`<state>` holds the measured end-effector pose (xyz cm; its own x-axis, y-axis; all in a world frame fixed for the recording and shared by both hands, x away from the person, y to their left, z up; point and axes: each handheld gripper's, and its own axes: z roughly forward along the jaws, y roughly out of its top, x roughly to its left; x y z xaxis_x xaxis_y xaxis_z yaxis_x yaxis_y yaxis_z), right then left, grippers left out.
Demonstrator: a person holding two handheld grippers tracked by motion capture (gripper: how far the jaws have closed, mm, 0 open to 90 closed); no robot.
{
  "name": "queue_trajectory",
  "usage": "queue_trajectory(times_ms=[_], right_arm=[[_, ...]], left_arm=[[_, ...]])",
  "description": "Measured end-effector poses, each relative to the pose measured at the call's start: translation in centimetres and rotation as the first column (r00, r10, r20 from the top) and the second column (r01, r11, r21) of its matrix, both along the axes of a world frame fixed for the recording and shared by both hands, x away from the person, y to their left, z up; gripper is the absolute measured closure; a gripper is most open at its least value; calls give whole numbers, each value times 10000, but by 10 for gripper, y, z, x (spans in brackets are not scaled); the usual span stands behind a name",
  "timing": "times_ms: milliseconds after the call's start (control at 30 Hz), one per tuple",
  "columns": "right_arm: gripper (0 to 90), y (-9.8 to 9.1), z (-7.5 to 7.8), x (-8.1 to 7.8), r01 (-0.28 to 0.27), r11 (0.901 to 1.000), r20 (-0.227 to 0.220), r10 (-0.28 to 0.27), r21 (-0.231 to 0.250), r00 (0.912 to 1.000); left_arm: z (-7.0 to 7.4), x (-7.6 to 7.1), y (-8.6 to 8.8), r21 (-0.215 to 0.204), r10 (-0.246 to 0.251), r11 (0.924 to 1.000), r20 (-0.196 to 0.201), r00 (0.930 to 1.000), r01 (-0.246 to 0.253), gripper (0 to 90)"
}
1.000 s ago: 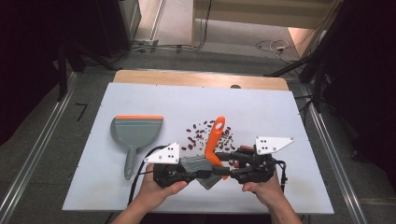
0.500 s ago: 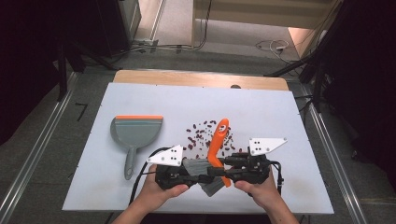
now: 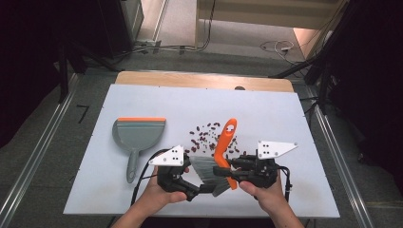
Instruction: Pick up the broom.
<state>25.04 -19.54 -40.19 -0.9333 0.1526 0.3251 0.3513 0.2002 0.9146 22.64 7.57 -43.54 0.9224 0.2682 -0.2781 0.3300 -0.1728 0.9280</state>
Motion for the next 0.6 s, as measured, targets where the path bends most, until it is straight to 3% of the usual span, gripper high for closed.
queue_trajectory(times_ms=[67,133,267,467,600], right_arm=[[689,-3,1,2,452,9990,-105,-453,-69,9989],[690,-8,2,5,905,9958,-237,-907,-119,9956],[689,-16,4,9,1772,9830,-177,-1782,-479,9838],[689,-25,6,14,2656,9598,84,-2660,-907,9639],[689,-28,6,17,3165,9392,365,-3145,-1329,9486]], left_arm=[[0,-1,3,167,220,9996,144,9997,-223,86],[1,-4,6,312,809,9961,359,9961,-820,8],[1,-3,17,149,1107,9937,409,9930,-1113,0],[0,-4,27,62,1342,9909,518,9896,-1347,0],[-2,-5,36,314,1535,9873,642,9861,-1557,0]])
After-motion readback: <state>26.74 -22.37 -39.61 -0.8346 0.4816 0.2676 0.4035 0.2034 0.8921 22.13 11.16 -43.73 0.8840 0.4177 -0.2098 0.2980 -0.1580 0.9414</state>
